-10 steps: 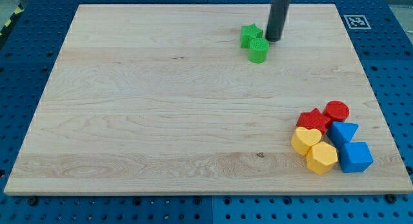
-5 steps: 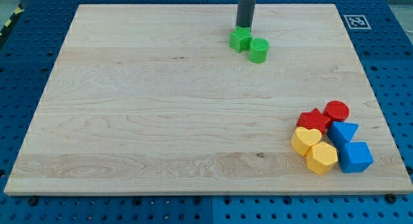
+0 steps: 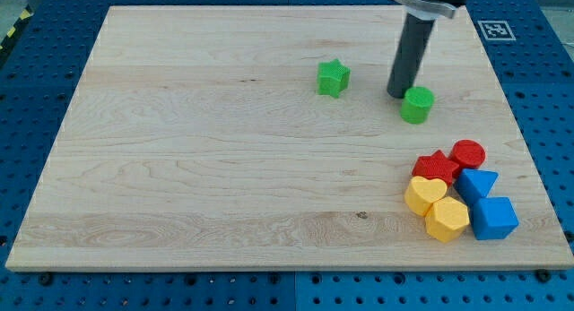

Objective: Move the green circle into the red circle

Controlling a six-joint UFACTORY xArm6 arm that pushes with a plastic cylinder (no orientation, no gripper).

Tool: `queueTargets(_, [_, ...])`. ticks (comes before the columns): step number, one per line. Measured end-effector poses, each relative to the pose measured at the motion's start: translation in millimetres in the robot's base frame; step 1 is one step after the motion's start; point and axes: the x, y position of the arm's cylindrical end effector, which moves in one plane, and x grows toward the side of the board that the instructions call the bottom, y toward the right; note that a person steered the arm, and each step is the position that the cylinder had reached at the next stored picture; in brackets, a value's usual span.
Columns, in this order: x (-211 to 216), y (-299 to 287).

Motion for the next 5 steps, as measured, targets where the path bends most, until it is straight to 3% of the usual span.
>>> queueTargets(2, [48,26])
queueTargets(3, [52,17])
queueTargets(5, [37,-103])
